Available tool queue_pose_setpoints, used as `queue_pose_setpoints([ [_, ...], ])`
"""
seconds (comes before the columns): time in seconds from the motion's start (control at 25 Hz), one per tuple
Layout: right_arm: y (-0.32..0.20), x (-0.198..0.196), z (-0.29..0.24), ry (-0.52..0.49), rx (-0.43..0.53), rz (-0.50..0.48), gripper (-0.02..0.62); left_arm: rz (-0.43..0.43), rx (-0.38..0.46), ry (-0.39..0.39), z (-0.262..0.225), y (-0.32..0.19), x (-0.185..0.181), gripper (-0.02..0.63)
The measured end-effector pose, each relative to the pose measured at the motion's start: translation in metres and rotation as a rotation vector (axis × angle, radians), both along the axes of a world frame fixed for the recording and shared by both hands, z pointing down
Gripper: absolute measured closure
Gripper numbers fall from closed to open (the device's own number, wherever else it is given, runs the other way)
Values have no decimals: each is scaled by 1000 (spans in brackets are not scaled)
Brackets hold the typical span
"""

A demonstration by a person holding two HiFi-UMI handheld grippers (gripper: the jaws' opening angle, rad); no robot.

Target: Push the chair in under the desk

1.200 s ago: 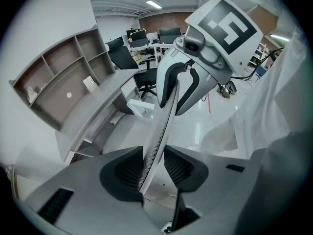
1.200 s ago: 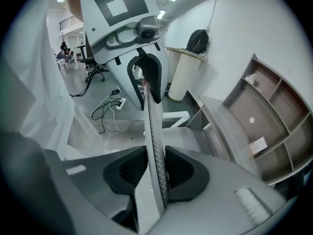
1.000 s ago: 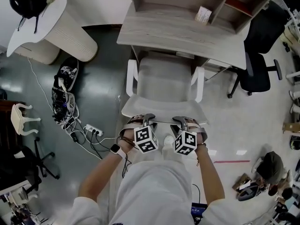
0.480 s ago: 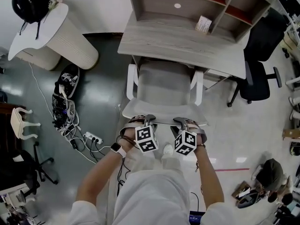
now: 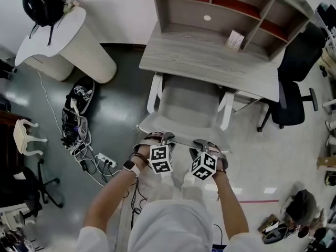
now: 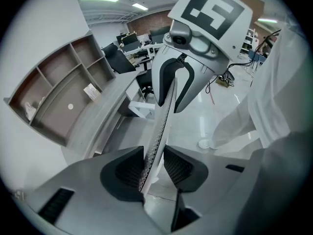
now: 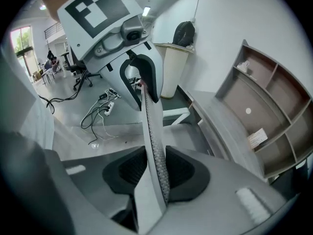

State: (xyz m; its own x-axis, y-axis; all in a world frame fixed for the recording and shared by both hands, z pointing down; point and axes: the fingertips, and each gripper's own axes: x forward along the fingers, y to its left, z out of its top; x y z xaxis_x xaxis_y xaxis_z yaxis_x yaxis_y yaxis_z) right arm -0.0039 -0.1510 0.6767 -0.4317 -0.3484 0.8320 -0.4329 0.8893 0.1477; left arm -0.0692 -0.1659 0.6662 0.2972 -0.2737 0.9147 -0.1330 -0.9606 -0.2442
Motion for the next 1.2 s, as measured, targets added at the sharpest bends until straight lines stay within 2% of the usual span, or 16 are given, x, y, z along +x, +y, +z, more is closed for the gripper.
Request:
queue_pose_setpoints([
  [0.72, 5, -10, 1, -4, -76, 29, 465, 61, 24, -2, -1, 3, -8, 480],
  [0.96, 17, -16, 2, -11, -93, 49, 465, 46, 39, -9, 1, 12, -14, 476],
  [1.08, 17, -23, 1, -16, -80, 54, 466, 49, 34, -13, 2, 10, -21, 472],
  [1.2, 13, -23, 0, 3, -19, 40, 471, 38, 19, -10, 0, 6, -21, 469],
])
